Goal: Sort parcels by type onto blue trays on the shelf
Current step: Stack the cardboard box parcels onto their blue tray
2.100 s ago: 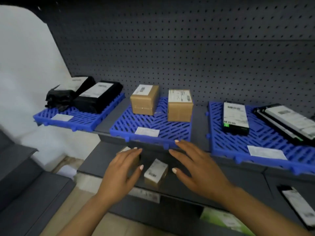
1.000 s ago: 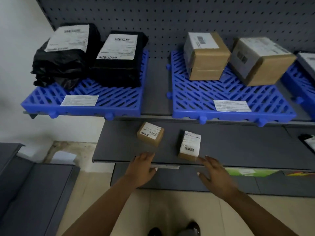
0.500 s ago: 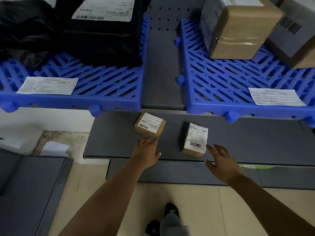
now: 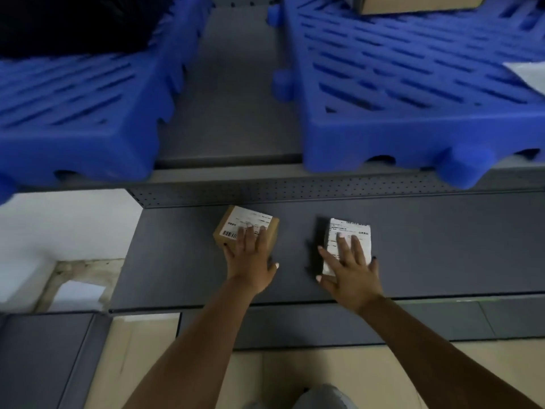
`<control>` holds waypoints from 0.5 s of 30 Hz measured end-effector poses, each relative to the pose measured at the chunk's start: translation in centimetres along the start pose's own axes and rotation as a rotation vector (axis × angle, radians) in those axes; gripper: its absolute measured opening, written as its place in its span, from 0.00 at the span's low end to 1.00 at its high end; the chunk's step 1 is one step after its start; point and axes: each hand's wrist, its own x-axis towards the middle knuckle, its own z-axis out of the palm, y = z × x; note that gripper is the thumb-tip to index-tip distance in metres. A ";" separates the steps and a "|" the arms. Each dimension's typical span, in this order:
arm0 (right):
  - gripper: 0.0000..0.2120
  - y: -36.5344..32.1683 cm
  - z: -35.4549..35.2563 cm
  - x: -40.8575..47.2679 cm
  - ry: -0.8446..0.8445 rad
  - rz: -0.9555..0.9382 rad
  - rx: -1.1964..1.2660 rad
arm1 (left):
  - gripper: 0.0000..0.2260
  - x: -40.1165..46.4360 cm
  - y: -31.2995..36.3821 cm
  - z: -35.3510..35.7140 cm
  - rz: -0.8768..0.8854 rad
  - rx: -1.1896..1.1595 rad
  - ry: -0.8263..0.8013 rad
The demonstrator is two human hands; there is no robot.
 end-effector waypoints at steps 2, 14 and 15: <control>0.27 0.4 0.4 0.0 0.045 -0.010 0.028 | 0.41 -0.5 -0.2 0.7 0.041 0.031 0.064; 0.22 3.2 -0.6 -2.6 -0.002 -0.082 -0.022 | 0.50 -4.1 -0.2 1.8 0.173 0.065 0.155; 0.22 3.4 -0.4 -3.0 -0.006 -0.082 -0.023 | 0.52 -4.7 -0.4 2.1 0.206 0.071 0.178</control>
